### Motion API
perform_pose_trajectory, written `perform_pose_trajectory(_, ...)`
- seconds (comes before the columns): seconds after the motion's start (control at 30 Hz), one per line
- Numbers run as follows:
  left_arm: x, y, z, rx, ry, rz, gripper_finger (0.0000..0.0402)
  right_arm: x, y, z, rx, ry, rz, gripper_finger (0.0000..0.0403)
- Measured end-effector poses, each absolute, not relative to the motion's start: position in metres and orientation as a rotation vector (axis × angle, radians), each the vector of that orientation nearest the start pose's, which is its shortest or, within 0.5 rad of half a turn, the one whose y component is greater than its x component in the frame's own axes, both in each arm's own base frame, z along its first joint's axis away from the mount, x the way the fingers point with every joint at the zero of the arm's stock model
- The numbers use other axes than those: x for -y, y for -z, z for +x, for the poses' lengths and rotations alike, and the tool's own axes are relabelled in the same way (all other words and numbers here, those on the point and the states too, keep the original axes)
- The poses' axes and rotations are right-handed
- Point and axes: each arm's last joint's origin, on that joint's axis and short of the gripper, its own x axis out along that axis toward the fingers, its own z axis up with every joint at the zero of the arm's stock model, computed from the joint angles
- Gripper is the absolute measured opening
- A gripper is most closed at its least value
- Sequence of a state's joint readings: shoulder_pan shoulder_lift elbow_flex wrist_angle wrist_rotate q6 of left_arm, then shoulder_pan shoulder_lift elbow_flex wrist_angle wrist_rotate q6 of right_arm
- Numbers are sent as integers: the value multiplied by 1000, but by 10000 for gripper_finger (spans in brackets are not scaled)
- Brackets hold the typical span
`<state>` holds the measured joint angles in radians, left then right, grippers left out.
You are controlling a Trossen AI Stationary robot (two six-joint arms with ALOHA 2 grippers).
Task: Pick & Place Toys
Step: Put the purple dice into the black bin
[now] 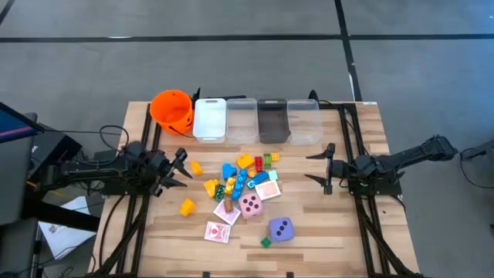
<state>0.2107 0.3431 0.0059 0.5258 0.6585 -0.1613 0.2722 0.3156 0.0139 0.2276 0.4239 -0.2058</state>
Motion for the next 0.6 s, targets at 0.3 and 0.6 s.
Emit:
perform_pose_trajectory(0.3, -10, -198, 111, 306, 289, 92, 140, -19, -170, 114, 4, 150, -8, 296)
perform_pose_trajectory(0.6, -20, -196, 117, 300, -46, 34, 140, -19, -173, 115, 26, 147, -13, 296)
